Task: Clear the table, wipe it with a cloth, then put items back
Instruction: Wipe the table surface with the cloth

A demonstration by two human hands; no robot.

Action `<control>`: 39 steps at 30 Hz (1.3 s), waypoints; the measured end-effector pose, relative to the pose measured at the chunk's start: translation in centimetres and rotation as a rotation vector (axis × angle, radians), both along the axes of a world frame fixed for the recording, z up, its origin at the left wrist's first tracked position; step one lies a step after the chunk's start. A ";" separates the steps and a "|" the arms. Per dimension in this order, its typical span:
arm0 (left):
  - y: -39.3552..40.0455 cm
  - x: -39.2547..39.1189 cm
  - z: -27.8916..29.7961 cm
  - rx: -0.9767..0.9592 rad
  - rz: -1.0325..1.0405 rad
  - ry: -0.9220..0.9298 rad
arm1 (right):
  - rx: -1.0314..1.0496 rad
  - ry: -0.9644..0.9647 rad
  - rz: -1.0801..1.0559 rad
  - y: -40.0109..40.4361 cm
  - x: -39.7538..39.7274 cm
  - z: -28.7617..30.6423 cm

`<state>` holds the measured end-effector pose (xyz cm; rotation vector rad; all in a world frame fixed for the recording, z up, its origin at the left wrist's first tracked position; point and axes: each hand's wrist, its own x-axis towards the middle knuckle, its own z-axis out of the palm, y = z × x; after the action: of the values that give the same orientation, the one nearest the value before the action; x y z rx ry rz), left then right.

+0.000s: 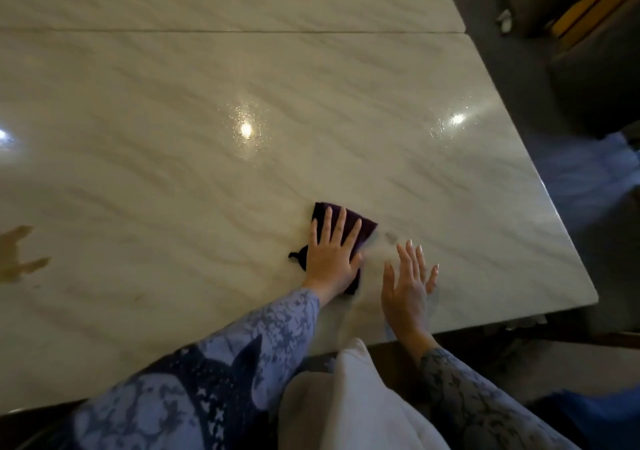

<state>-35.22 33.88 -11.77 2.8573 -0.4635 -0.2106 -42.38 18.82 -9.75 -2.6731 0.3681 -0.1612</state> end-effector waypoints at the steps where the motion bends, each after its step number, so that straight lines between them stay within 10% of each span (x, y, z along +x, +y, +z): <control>1: 0.2 -0.8 -0.1 0.002 -0.010 -0.006 | -0.002 0.000 0.001 0.0 -0.1 0.0; 28: 44.9 -18.8 0.1 0.072 0.226 -0.001 | 0.078 0.078 0.325 36.9 -5.7 -0.9; 39: 47.1 -14.8 -0.5 0.104 0.459 -0.032 | 0.062 0.032 0.150 33.8 -6.7 -1.2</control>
<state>-50.06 80.97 -12.24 2.9734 0.2091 -0.1065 -49.05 52.63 -10.97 -2.6324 0.1787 -0.0601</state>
